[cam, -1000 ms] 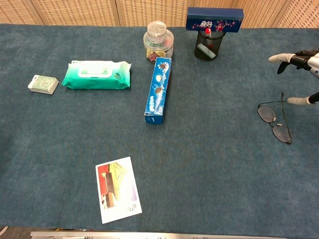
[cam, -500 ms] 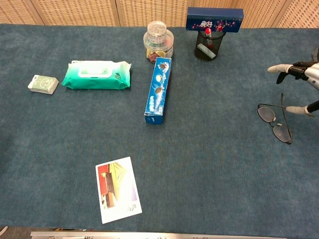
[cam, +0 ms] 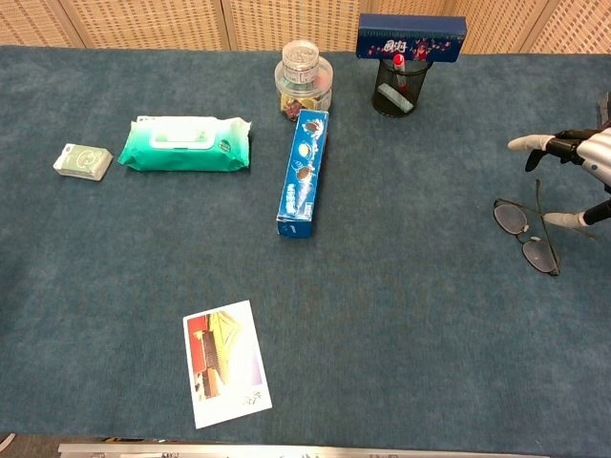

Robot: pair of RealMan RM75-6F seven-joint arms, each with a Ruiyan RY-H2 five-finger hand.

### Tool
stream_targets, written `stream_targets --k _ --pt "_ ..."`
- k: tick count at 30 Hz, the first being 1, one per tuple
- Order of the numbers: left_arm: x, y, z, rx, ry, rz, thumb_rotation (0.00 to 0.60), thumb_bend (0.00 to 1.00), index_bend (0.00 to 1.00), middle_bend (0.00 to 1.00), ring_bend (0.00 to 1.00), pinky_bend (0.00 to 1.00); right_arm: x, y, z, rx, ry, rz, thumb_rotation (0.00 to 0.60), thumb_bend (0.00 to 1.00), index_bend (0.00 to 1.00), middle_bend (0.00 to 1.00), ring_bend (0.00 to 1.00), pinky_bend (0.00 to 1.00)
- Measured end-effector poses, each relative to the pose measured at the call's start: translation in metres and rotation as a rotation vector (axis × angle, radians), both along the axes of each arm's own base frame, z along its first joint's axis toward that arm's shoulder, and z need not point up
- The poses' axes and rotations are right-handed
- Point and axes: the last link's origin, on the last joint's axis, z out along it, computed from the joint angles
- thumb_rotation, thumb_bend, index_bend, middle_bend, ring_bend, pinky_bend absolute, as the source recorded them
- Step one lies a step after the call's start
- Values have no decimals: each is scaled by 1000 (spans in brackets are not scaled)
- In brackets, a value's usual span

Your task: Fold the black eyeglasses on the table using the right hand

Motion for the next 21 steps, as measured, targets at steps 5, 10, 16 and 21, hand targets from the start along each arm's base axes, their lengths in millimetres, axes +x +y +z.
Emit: stream_targets --k 5,10,16,21 --pt "0 0 0 1 -2 -1 600 50 617 844 1000 985 4 -3 5 -23 -11 13 600 104 176 377 262 370" --pt "1 0 0 2 -3 -2 600 51 617 845 1000 985 5 -3 9 -32 -11 18 600 106 176 377 262 370" --pt "0 0 -1 1 -3 -1 600 51 617 844 1000 985 4 1 10 -28 -6 13 600 106 176 377 262 370" --pt "0 -1 -1 1 -5 1 600 50 617 844 1000 985 2 3 8 -20 3 3 600 106 176 377 262 370"
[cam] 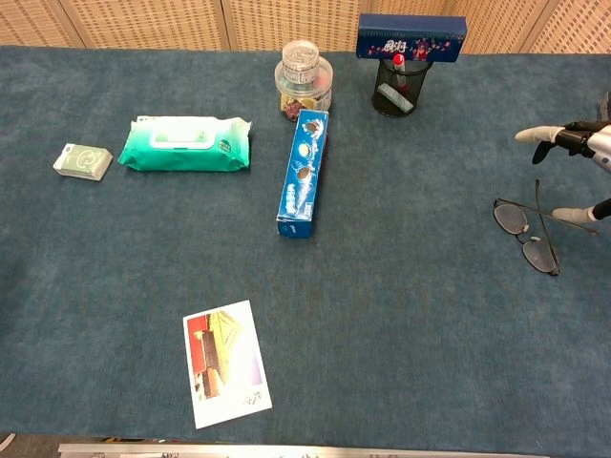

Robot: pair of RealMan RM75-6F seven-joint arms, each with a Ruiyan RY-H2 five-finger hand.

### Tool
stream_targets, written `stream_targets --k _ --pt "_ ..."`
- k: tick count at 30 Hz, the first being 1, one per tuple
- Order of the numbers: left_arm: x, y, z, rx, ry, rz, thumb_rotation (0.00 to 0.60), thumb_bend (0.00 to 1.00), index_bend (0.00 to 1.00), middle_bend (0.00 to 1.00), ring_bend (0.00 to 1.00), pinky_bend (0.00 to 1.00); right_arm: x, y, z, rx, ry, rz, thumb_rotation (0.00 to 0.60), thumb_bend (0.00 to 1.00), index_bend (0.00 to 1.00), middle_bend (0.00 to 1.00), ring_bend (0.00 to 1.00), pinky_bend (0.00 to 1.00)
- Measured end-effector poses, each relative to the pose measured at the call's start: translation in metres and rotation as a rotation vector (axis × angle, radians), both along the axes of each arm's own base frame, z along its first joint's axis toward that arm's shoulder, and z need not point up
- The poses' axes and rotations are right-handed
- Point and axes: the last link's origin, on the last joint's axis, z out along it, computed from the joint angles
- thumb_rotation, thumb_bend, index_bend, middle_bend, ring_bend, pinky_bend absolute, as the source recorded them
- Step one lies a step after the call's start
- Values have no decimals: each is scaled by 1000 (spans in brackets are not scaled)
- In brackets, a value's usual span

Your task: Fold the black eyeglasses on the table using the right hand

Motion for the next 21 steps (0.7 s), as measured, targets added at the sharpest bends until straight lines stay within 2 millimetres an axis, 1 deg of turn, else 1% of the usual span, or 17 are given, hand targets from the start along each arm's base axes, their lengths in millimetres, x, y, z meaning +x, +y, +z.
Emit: stream_targets --k 21 --pt "-2 -2 0 0 -13 8 600 51 617 845 1000 985 -12 9 -13 46 35 -41 600 106 176 377 262 370"
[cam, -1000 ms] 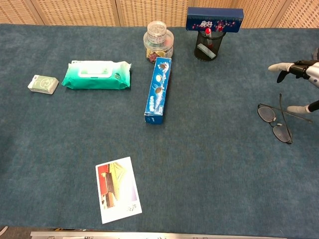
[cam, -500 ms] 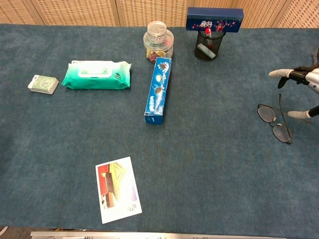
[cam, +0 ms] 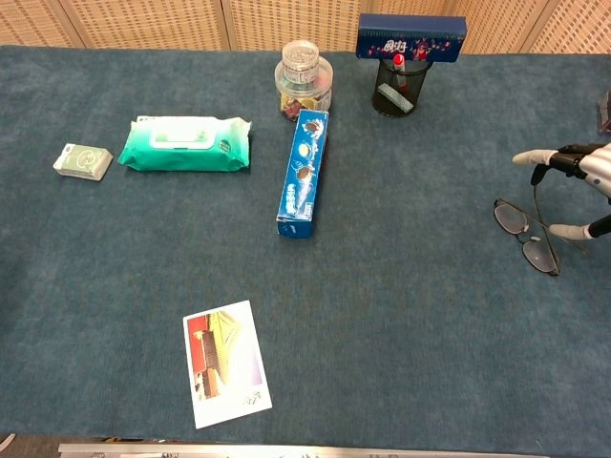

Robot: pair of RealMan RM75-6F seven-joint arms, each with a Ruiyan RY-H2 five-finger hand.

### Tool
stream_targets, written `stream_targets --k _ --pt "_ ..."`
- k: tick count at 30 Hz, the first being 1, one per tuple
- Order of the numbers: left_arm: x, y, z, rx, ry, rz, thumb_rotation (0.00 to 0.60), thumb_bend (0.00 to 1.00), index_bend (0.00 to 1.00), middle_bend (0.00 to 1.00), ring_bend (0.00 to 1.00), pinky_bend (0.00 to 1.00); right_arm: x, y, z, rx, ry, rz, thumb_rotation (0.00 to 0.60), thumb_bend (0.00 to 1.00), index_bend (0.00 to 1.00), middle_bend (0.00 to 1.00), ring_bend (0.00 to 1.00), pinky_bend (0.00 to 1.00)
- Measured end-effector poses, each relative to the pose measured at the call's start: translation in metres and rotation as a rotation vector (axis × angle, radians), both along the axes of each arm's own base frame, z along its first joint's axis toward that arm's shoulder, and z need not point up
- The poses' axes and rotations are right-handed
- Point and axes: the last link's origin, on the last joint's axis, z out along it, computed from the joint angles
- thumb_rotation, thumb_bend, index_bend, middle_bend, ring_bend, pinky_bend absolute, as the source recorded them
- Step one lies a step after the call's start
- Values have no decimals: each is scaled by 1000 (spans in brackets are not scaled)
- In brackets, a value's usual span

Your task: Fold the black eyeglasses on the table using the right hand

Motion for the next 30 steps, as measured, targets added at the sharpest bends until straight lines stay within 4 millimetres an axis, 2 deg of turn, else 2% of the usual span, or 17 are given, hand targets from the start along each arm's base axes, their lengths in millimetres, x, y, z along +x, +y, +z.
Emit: stream_targets --k 30 --pt "1 0 2 -1 -11 -1 600 51 617 844 1000 985 -11 6 -15 49 22 -35 600 106 176 377 262 370"
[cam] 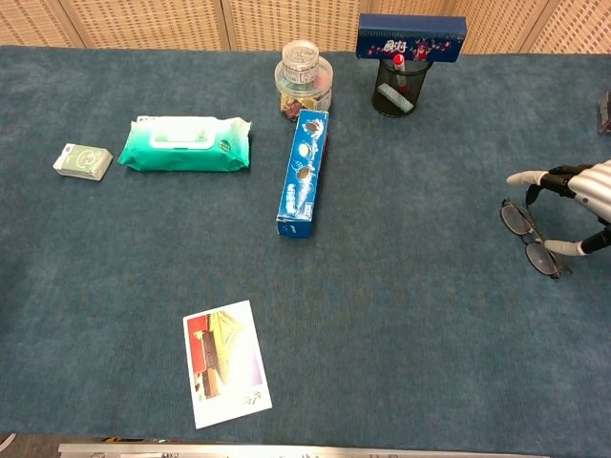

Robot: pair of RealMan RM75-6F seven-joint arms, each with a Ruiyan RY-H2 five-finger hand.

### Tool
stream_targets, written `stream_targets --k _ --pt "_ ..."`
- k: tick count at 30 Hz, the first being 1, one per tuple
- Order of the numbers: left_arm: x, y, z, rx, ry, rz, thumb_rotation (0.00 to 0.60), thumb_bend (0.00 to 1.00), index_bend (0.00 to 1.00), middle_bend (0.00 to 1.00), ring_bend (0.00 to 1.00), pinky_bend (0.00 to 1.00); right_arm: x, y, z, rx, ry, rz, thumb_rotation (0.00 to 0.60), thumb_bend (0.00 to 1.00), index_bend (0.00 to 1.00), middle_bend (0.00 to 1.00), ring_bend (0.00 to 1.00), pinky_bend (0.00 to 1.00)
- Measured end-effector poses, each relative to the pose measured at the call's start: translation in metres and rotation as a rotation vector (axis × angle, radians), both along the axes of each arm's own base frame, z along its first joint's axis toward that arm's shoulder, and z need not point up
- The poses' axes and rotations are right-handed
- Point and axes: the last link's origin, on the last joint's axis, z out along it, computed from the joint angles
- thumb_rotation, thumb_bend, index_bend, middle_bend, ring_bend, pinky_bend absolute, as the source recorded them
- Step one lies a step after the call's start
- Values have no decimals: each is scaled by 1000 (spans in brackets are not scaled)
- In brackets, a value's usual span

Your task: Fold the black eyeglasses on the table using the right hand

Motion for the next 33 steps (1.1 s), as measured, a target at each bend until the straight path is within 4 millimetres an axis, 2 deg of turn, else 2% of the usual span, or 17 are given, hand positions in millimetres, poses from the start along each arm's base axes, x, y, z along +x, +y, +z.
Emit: stream_targets --k 23,33 --pt "-2 -2 -1 -1 -3 10 600 51 617 844 1000 985 -4 2 -3 8 1 -14 600 106 176 377 262 370" --pt "0 -1 0 -1 -4 2 600 50 617 844 1000 985 9 -1 19 -65 -44 34 600 106 176 377 262 370"
